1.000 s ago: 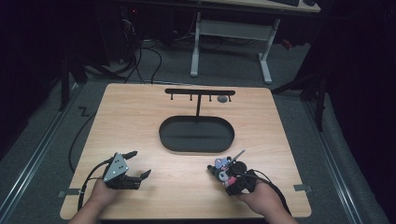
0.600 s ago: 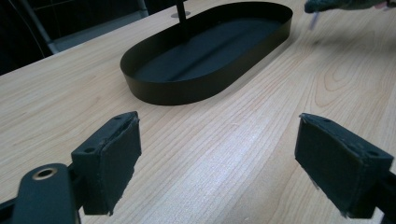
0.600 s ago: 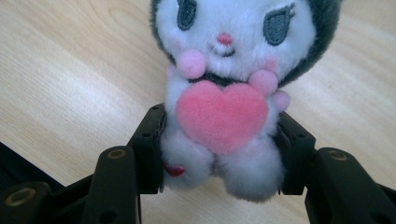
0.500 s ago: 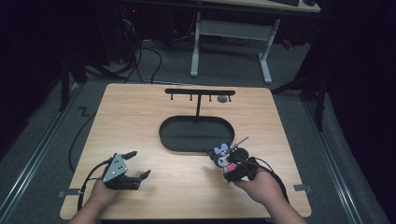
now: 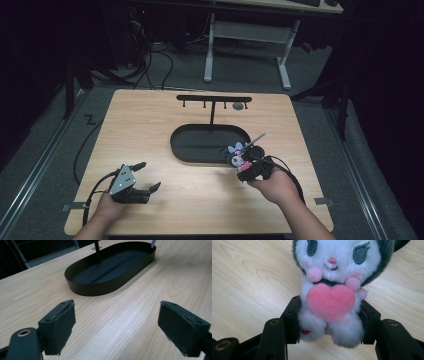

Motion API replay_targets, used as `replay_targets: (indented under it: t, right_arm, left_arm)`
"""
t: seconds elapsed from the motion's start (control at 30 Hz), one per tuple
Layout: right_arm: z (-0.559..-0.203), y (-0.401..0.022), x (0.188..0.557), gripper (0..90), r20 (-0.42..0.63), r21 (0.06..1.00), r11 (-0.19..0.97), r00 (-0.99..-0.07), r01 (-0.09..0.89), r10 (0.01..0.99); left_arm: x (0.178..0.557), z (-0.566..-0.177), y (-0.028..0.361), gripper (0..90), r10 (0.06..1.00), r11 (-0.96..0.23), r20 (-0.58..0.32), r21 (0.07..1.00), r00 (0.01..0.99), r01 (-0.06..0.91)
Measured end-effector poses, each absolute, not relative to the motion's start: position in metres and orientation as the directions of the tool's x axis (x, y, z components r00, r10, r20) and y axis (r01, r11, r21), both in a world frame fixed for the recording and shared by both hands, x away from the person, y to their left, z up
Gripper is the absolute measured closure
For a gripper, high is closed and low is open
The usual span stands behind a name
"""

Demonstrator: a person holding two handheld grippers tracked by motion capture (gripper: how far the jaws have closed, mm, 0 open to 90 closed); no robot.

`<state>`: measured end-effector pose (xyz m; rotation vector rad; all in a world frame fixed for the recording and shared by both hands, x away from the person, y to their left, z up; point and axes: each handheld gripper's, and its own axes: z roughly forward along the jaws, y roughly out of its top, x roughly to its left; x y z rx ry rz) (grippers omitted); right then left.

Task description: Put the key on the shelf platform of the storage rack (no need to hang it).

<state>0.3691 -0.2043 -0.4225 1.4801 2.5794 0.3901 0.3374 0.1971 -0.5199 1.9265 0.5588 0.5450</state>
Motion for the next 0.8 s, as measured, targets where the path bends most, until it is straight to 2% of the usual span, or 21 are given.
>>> replay_targets:
  t: [0.4,0.8]
  right_arm:
    - [-0.421,-0.199,0.396,47.4,0.009,0.303,0.477,-0.503,0.825,0.864]
    - [-0.436,-0.183,0.423,47.4,0.022,0.301,0.477,-0.506,0.826,0.862]
  left_arm:
    - [0.338,-0.520,0.197,15.4,0.598,-0.378,0.126,0.915,0.791,0.140]
    - [0.337,-0.520,0.198,15.4,0.597,-0.374,0.122,0.917,0.793,0.141]
